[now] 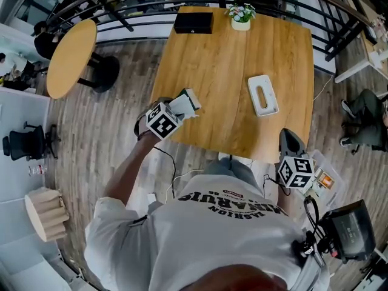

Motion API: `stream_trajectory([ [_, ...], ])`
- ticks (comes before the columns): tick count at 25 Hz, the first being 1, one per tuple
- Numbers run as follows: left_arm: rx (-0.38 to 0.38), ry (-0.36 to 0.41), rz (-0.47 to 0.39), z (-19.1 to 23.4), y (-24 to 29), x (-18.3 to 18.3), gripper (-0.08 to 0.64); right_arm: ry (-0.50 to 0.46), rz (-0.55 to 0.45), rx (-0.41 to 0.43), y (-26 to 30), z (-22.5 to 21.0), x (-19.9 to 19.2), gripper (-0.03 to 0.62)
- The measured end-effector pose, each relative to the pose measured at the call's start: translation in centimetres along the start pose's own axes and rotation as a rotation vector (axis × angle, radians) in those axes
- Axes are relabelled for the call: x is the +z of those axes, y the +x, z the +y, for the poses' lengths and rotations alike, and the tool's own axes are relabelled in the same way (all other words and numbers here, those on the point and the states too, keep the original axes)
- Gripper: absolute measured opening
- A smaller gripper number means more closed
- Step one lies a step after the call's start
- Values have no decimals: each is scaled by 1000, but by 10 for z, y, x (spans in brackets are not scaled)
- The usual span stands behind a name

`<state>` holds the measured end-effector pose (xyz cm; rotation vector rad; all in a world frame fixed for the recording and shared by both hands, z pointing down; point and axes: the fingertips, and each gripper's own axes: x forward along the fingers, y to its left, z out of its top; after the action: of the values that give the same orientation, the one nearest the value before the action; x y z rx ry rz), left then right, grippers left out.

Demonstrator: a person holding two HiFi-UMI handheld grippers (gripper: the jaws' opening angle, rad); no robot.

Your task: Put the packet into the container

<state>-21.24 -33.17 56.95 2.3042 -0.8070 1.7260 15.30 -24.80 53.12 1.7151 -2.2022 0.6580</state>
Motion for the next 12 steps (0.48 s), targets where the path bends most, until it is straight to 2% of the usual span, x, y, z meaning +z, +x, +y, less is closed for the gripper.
stream_trajectory([
  [6,9,-11,8,13,-9,1,232,-10,-13,21,10,9,10,9],
  [12,-5,58,13,8,-10,5,232,-7,-35,25,8,13,14,9],
])
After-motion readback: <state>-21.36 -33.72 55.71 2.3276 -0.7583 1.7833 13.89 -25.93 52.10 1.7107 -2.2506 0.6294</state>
